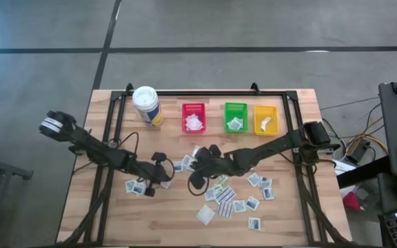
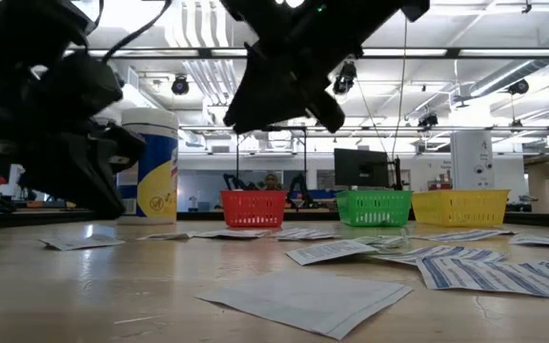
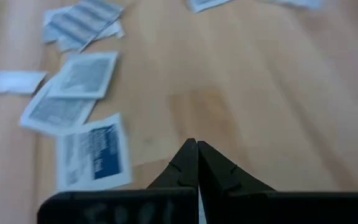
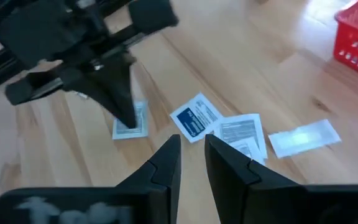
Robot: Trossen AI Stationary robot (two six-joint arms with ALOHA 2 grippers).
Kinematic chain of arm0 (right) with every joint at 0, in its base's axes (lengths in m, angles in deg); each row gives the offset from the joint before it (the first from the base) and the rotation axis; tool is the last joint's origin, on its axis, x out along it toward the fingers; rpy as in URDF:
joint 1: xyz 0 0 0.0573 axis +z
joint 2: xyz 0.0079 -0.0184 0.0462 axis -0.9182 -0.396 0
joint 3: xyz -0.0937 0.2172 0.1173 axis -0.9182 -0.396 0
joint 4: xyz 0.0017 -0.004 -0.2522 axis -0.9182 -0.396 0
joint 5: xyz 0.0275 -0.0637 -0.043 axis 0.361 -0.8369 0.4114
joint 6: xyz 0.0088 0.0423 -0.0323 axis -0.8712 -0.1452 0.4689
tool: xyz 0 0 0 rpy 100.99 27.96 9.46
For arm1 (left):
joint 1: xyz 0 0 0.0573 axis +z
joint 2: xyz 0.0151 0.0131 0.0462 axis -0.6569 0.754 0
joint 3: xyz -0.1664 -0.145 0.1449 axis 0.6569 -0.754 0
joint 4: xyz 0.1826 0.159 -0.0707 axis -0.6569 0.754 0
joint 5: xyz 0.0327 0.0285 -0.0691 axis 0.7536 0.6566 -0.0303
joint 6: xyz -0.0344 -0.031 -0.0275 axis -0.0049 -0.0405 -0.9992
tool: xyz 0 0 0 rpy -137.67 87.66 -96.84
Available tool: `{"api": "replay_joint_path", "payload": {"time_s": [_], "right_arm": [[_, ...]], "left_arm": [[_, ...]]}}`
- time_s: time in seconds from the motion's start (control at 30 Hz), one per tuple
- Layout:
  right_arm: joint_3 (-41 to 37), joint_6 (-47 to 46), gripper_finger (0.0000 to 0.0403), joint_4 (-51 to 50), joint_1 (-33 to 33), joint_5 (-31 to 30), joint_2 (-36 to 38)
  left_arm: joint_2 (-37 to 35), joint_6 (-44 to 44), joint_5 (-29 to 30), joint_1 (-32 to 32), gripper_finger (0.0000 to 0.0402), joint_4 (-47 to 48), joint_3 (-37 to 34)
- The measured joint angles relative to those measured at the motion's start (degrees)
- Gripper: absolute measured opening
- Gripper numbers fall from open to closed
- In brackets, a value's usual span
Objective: Pick & Place First Aid Supplies
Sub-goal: Put the alcohol pad in the green bin
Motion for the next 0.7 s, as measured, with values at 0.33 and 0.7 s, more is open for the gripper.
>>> {"api": "replay_joint_path", "payload": {"time_s": [0.33,0.7], "right_arm": [[0.1,0.0,0.0111,6.9,-1.7,0.0,-6.0],[0.2,-0.3,0.0131,8.6,-4.4,0.3,-6.5]], "left_arm": [[6.4,-2.1,4.5,0.6,0.0,-5.8,0.0],[8.7,-9.4,18.0,0.6,0.0,-6.9,0.0]]}}
